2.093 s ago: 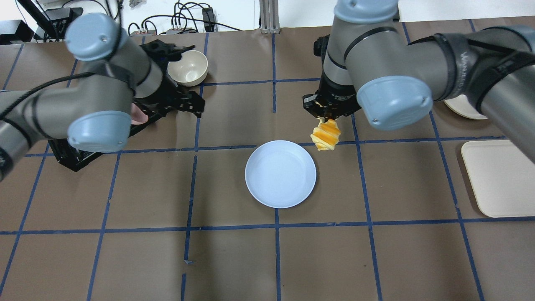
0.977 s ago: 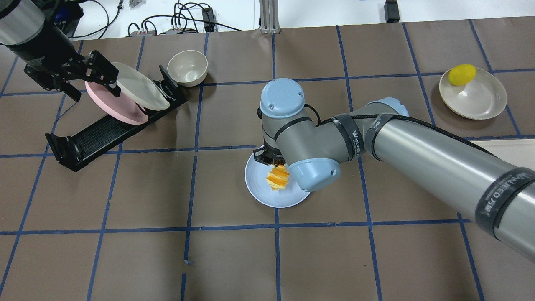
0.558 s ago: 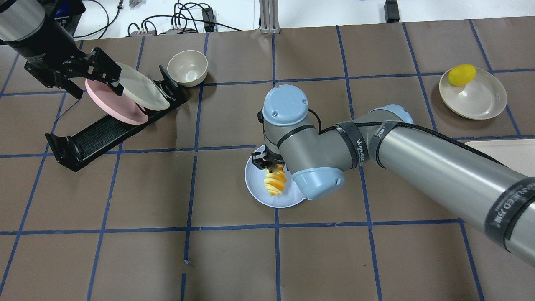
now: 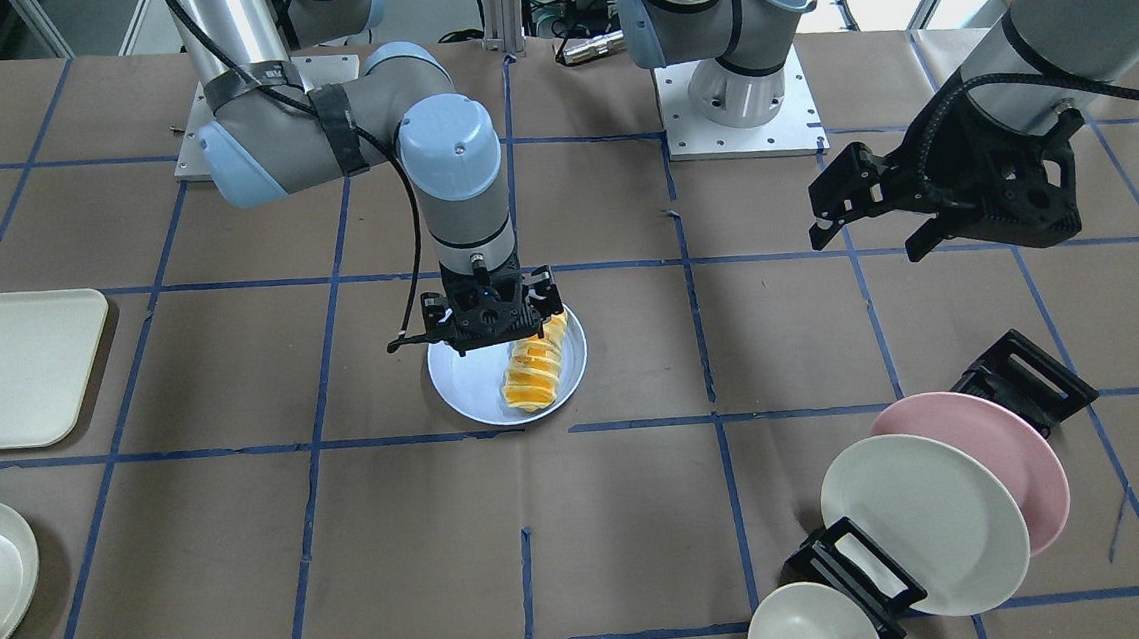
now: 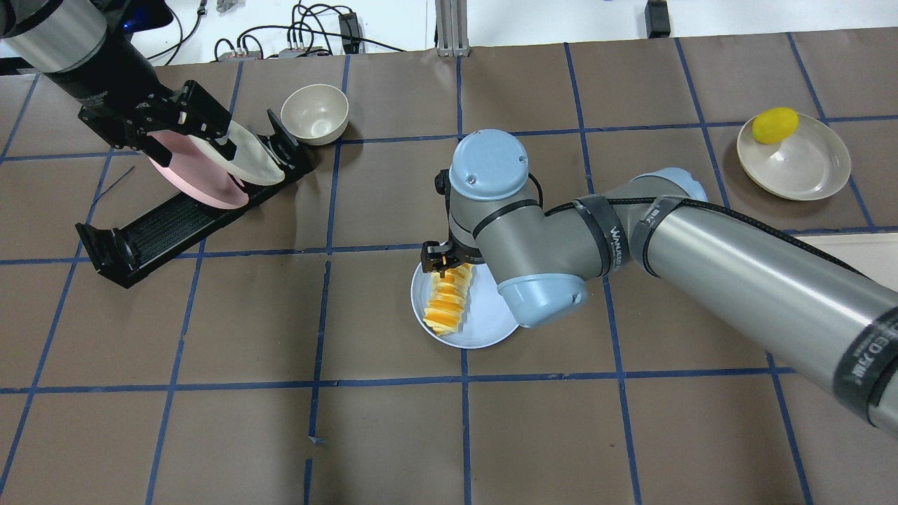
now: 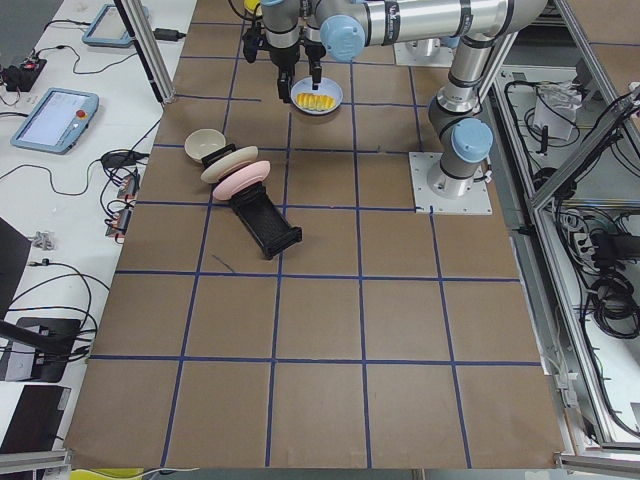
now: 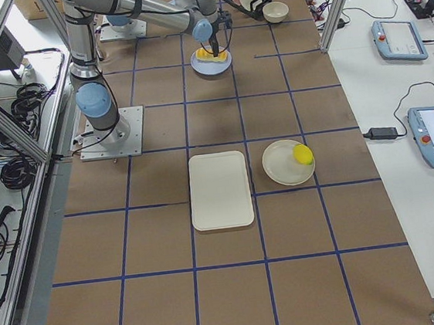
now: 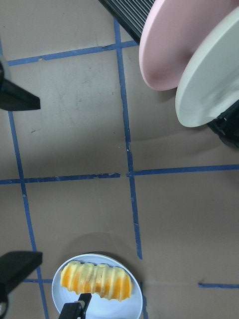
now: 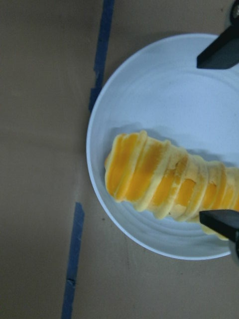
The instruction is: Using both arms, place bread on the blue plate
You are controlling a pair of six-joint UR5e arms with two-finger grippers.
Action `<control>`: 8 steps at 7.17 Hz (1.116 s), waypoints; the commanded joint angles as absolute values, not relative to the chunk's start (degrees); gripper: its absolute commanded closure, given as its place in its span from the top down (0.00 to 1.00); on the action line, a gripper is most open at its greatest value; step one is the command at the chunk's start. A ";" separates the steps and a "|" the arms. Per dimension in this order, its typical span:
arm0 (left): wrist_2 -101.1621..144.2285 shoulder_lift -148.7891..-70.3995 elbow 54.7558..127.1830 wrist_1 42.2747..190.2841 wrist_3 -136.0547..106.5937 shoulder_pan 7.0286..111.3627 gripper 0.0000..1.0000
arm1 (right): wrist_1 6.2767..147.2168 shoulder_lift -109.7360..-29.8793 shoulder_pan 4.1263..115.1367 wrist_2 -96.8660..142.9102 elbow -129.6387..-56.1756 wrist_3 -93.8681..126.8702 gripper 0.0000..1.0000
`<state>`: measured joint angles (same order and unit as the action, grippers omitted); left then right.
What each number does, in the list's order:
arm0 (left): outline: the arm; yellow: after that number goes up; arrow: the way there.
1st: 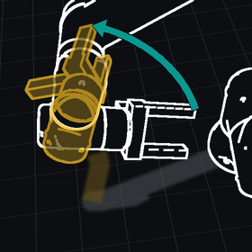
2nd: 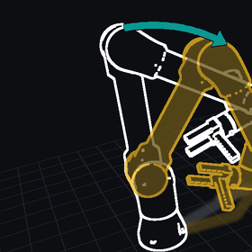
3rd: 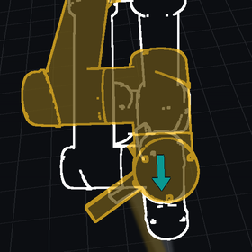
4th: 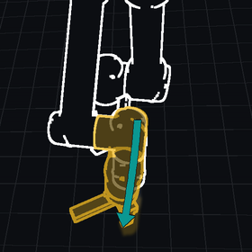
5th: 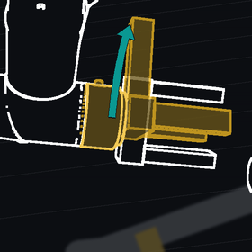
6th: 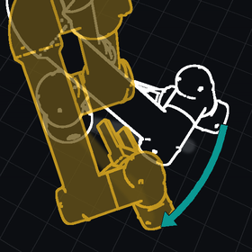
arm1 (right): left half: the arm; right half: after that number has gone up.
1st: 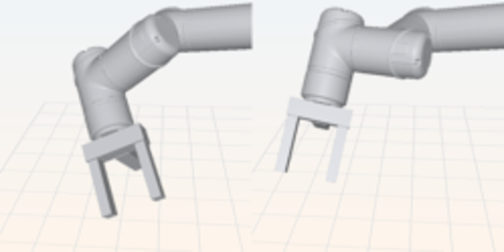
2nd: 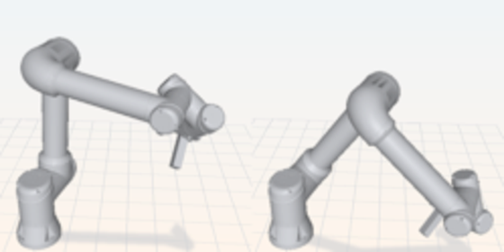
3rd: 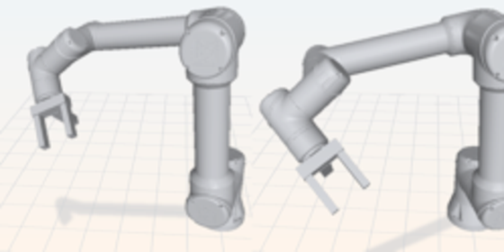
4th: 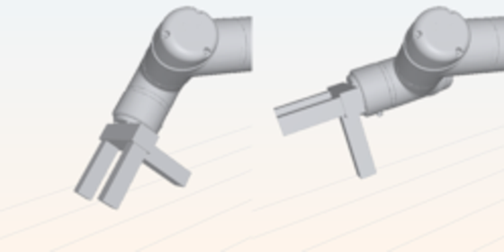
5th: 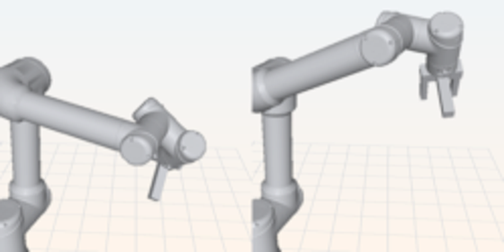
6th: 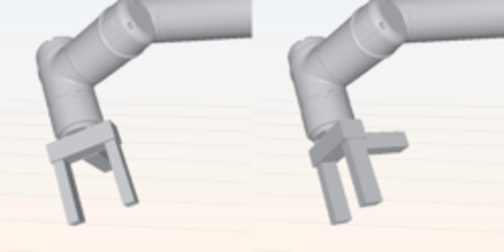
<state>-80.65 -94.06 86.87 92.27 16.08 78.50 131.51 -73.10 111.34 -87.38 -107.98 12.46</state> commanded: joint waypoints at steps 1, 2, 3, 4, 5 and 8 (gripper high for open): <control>-81.12 -93.52 87.71 90.10 15.82 78.66 1.00 | 130.88 -79.50 101.66 -87.45 -108.10 -0.45 1.00; -81.38 -92.99 87.45 90.18 15.04 78.75 1.00 | 130.61 -82.50 96.38 -87.19 -108.37 -5.66 1.00; -83.21 -93.16 87.28 90.26 9.81 79.27 1.00 | 128.43 -84.36 93.81 -86.32 -107.59 -7.80 1.00; -89.41 -93.43 87.19 89.92 4.71 81.45 1.00 | 117.71 -88.64 93.17 -86.74 -107.06 -7.39 1.00; -91.04 -94.04 87.10 89.83 3.09 83.13 1.00 | 110.20 -91.90 92.90 -87.10 -106.70 -7.38 1.00; -90.88 -94.66 87.10 89.03 3.86 83.23 1.00 | 88.92 -95.44 91.93 -87.01 -99.70 -7.03 1.00</control>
